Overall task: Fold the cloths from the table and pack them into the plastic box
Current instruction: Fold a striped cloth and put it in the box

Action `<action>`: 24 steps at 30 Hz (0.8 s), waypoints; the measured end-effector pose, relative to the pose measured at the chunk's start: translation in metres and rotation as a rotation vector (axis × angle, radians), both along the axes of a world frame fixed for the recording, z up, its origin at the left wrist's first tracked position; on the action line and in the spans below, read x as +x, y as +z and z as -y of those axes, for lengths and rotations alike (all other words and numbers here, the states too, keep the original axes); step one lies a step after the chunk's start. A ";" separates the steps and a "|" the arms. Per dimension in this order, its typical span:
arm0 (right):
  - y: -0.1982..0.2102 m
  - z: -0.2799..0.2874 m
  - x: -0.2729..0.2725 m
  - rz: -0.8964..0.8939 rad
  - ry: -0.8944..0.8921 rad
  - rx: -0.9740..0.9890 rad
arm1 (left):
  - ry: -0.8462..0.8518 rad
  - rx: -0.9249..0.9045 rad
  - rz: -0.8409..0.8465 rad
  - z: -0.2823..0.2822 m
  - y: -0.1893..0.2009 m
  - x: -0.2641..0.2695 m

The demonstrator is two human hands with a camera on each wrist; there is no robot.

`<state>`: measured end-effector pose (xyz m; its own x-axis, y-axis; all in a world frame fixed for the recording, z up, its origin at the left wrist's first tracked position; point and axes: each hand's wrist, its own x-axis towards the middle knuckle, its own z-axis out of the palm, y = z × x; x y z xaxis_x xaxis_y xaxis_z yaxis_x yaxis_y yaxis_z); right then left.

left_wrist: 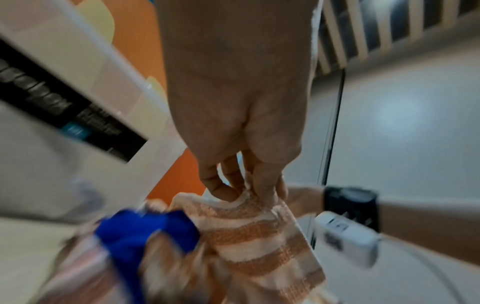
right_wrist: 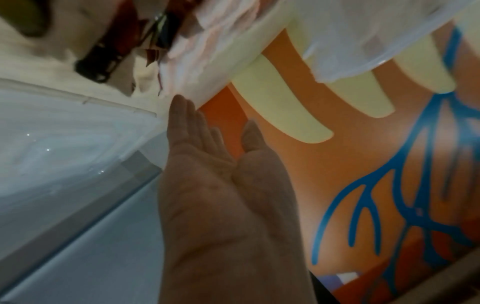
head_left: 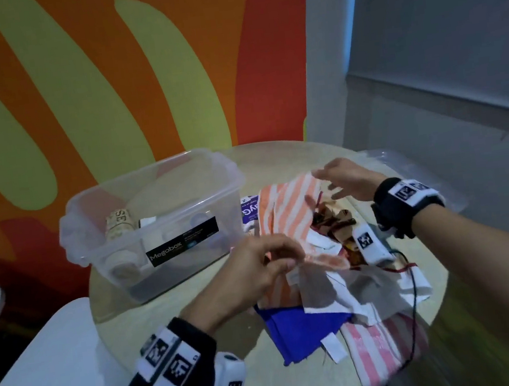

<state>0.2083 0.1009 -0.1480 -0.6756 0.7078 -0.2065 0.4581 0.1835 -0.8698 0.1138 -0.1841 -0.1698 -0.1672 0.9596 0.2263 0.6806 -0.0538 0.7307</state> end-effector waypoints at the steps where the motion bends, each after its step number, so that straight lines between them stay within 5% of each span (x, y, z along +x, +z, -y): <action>1: -0.003 0.005 0.009 0.011 0.010 0.063 | 0.014 -0.047 -0.024 -0.002 -0.020 0.000; 5: -0.024 0.053 0.051 0.063 0.320 0.171 | 0.140 -0.231 0.217 0.007 -0.082 0.004; 8: -0.046 0.083 0.072 0.187 0.514 0.225 | 0.132 -0.237 0.318 0.013 -0.085 0.007; 13: -0.065 0.076 0.067 0.054 0.209 0.396 | 0.043 -0.127 0.109 0.019 -0.035 0.012; 16: -0.053 0.088 0.066 0.006 0.244 0.404 | 0.057 -0.037 0.117 0.032 -0.011 0.020; 21: -0.037 0.089 0.063 0.133 0.397 0.394 | -0.243 -0.512 -0.330 0.065 -0.019 0.013; 24: -0.021 0.072 0.052 0.175 0.431 0.374 | -0.221 -0.709 -0.360 0.069 -0.023 0.004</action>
